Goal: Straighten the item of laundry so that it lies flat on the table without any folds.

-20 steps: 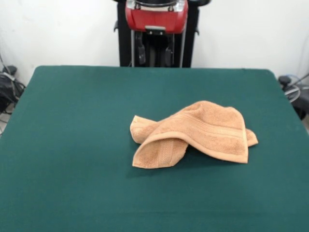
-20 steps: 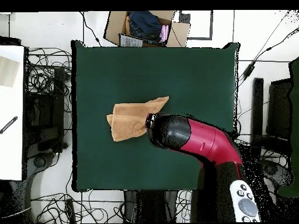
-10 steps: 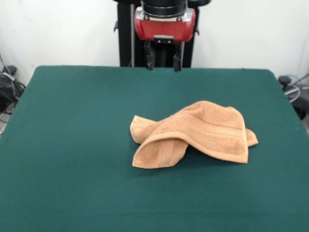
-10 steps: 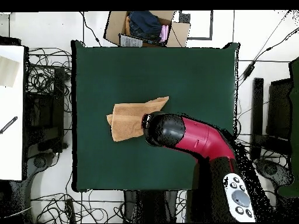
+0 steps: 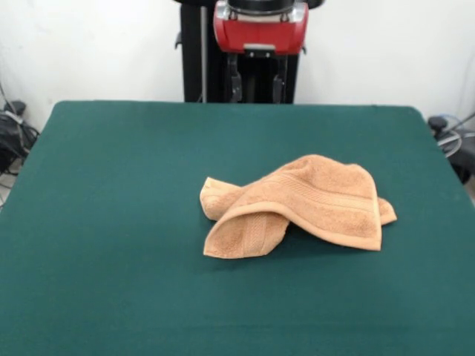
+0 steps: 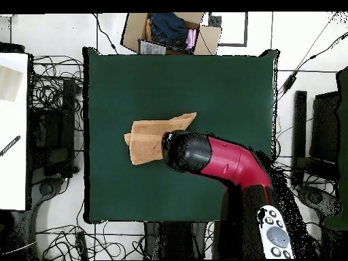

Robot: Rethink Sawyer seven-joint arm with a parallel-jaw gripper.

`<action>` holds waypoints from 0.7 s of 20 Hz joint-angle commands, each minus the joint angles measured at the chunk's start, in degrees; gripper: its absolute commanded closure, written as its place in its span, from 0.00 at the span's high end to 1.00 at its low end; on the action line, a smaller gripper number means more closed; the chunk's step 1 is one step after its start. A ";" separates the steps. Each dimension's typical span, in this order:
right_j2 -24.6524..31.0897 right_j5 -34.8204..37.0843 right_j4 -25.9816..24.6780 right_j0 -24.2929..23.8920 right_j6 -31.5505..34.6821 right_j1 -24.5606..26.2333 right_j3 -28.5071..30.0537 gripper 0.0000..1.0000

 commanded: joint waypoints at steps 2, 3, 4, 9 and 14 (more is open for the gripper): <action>3.09 5.34 -3.02 0.07 -1.37 -4.79 4.16 1.00; 3.31 5.78 -2.71 -0.17 -1.62 -5.22 4.32 1.00; 3.23 6.82 -2.74 -0.18 -1.89 -5.78 3.94 1.00; 3.06 5.04 -3.93 -0.45 -2.81 -7.50 4.82 1.00; 2.94 2.96 -5.50 0.20 -1.66 -6.33 5.19 1.00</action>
